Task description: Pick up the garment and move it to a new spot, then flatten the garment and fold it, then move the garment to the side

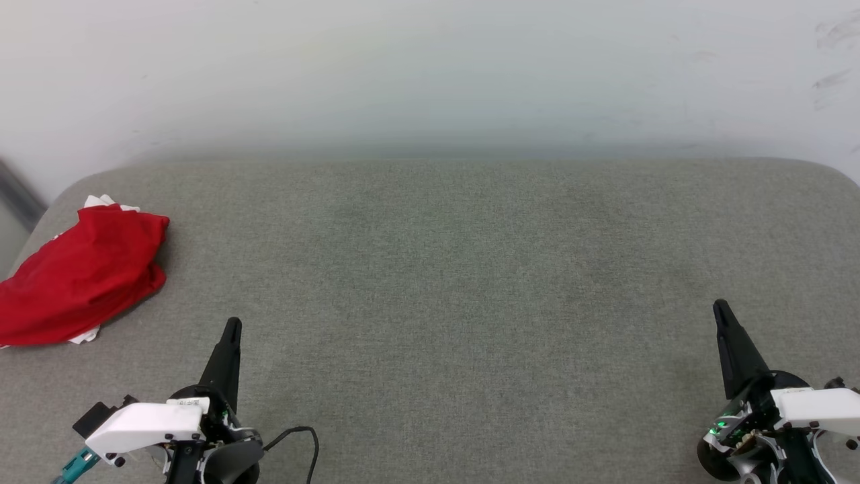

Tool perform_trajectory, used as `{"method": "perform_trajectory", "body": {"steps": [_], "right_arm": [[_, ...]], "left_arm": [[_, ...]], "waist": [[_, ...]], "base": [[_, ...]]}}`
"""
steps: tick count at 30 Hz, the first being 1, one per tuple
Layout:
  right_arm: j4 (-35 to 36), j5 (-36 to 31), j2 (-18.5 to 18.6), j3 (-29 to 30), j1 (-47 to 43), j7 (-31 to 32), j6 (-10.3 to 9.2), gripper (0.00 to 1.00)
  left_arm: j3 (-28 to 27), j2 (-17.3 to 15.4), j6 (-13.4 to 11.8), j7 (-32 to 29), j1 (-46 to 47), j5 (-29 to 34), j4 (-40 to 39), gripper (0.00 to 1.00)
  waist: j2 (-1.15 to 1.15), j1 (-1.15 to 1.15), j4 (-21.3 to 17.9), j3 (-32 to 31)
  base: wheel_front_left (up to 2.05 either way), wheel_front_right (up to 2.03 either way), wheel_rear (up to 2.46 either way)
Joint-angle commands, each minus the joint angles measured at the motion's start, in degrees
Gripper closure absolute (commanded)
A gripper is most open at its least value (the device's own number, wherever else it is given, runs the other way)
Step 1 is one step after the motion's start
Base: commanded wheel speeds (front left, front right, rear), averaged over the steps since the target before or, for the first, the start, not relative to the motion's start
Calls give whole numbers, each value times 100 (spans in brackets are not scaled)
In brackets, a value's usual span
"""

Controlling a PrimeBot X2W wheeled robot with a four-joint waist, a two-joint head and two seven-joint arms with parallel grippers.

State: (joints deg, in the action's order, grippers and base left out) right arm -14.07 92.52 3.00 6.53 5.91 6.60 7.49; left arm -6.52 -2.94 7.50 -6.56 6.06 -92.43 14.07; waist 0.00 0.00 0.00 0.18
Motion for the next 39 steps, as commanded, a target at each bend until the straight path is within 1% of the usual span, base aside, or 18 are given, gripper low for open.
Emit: {"method": "perform_trajectory", "body": {"steps": [1,8,9,12,17,24,26,27,33,39], "right_arm": [[-6,-28,-19,3,76,8,0,100],[-6,-29,-19,2,76,7,0,100],[-14,0,1,0,-11,-4,1,0],[-133,-7,-3,-11,-139,-17,0,0],[-93,-161,-4,12,-205,-167,0,0],[59,-866,-4,110,-263,-364,0,0],[153,-1116,-4,125,-280,-417,0,0],[247,-1363,-5,127,-304,-469,0,0],[564,-2158,-5,89,-387,-620,0,0],[843,-3021,-5,1,-472,-758,0,0]], "left_arm": [[-16,7,11,-14,46,13,5,100],[-15,7,11,-14,46,13,5,100],[4,1,-1,3,-8,-1,16,0],[29,17,-2,19,-118,2,127,0],[46,16,-2,168,-168,136,27,0],[-48,14,-100,365,-182,688,-104,0],[-64,14,-149,418,-184,901,-183,0],[-61,14,-202,470,-191,1163,-281,0],[32,12,-416,619,-220,1938,-575,0],[195,11,-554,758,-278,2739,-747,0]], "waist": [[0,0,0,0],[0,0,0,0],[0,0,0,0],[0,0,-1,1],[0,0,-4,1],[0,0,-7,5],[0,0,-6,8],[0,0,-5,11],[0,0,-2,20],[0,0,1,24]], "base": [[0,0,0],[0,0,0],[0,0,0],[0,0,0],[0,0,0],[0,0,0],[0,0,0],[0,0,0],[0,0,0],[0,0,0]]}}
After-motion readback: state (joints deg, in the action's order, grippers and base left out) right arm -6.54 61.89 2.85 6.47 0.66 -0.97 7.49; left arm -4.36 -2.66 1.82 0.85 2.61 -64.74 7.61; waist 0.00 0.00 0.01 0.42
